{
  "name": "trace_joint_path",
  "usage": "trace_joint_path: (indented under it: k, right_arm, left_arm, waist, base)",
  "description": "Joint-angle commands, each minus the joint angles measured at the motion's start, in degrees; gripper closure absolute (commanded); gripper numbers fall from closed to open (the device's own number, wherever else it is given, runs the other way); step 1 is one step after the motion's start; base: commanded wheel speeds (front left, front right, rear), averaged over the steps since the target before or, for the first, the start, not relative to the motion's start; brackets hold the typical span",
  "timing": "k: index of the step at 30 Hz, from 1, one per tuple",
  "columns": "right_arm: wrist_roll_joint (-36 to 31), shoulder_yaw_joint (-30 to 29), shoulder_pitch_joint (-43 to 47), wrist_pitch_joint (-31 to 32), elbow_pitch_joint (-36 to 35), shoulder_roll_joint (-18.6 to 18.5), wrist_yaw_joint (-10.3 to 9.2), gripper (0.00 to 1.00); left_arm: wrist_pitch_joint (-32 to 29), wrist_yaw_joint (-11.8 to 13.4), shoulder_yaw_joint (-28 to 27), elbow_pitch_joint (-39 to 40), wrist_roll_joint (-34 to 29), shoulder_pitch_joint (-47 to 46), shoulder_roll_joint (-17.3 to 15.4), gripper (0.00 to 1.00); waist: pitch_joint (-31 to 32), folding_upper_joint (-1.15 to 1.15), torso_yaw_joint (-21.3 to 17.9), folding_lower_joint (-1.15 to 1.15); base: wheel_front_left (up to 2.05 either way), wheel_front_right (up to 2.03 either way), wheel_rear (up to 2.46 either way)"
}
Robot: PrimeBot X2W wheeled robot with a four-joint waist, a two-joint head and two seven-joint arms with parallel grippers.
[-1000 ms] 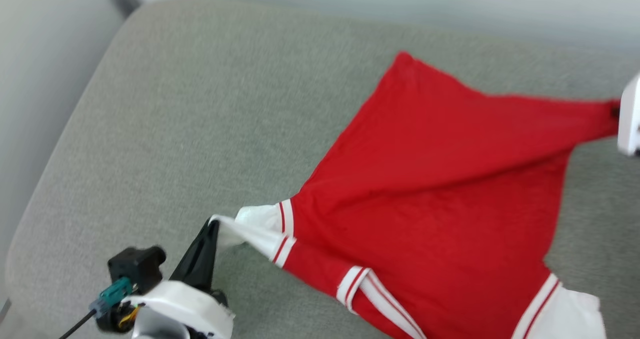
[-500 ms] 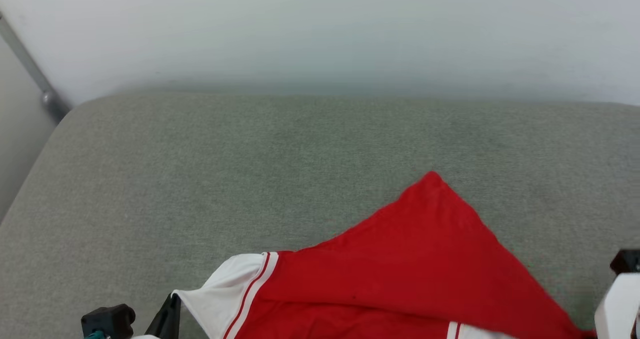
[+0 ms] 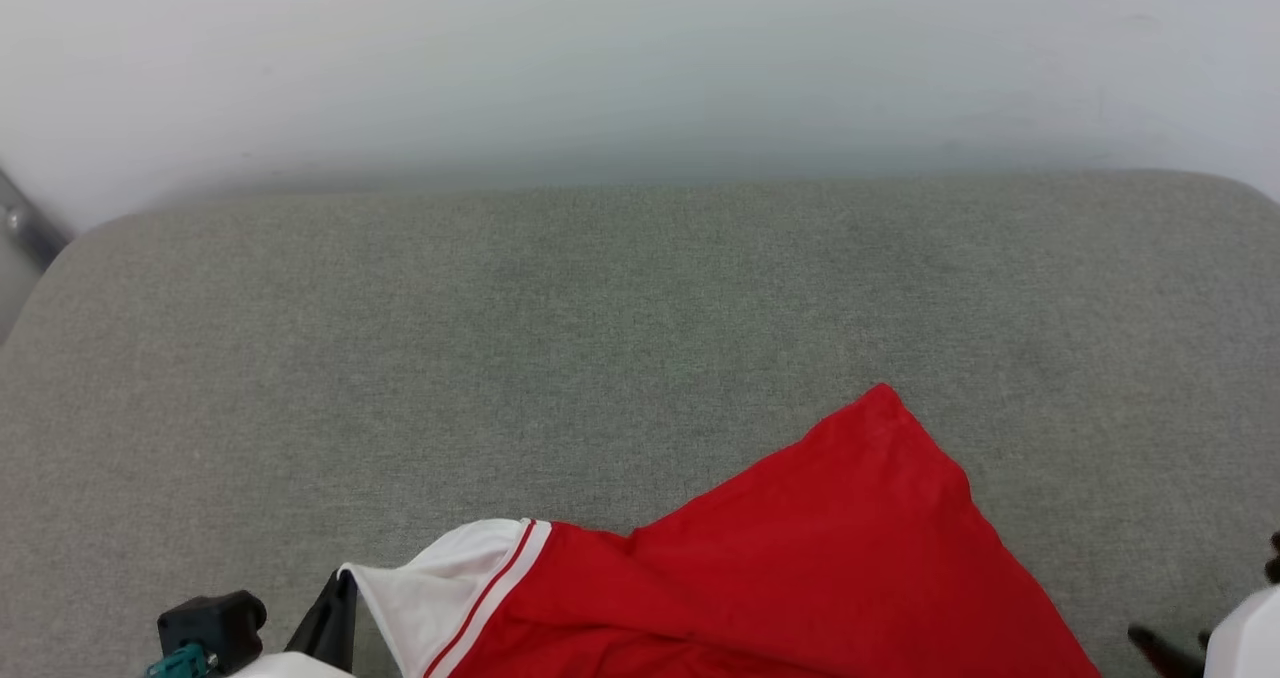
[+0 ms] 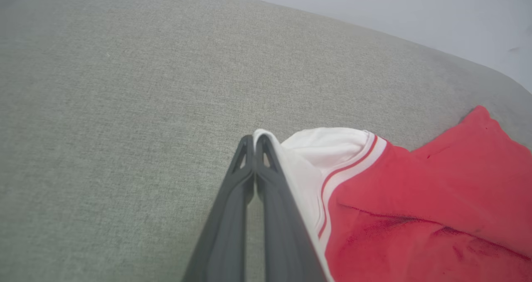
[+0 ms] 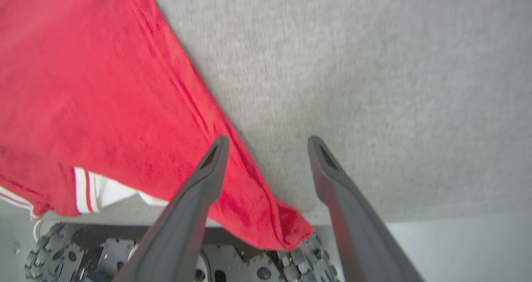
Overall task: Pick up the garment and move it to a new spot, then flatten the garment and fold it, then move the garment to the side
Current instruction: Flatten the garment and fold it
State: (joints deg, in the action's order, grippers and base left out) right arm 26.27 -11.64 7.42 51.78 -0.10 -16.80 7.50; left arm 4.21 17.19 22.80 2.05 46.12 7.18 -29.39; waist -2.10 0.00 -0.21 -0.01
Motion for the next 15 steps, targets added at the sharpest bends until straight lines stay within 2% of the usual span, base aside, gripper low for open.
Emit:
trace_joint_path:
  k: [1, 5, 8, 11, 15]
  right_arm:
    - [-0.32, -0.52, -2.26, -2.99, -0.45, 0.48, -0.02, 0.0]
    - [-2.33, -0.98, -7.02, -12.91, 0.72, 1.43, -0.02, 0.0]
    - [-2.8, -0.14, -11.55, -17.64, 2.56, 2.17, -0.02, 0.0]
    - [-3.0, 1.67, -16.62, -19.36, 4.32, 1.62, -0.02, 0.0]
    - [-2.13, 5.7, -23.1, -16.29, 6.48, 0.45, -0.02, 0.0]
  left_arm:
    - [0.28, -0.29, 0.02, 0.34, -0.34, -1.26, -0.09, 1.0]
    - [0.19, -0.92, 0.44, 0.86, -0.98, -3.84, 0.19, 1.0]
    - [0.56, -2.07, 0.67, 0.55, -1.26, -6.45, 0.41, 1.0]
    - [0.7, -3.1, 1.31, 0.31, -1.89, -9.2, 0.83, 1.0]
    - [1.09, -4.12, 1.91, 0.24, -2.66, -12.39, 1.49, 1.0]
  waist:
    - [-0.94, 0.0, 0.17, 0.01]
    - [-3.32, 0.0, 0.81, 0.01]
    - [-5.96, 0.0, 1.6, 0.01]
    - [-8.61, 0.0, 2.65, 0.01]
    - [-11.4, 0.0, 3.91, 0.01]
  base:
    - [0.0, 0.0, 0.0]
    - [0.0, 0.0, 0.0]
    - [0.0, 0.0, 0.0]
    - [0.0, 0.0, 0.0]
    - [0.0, 0.0, 0.0]
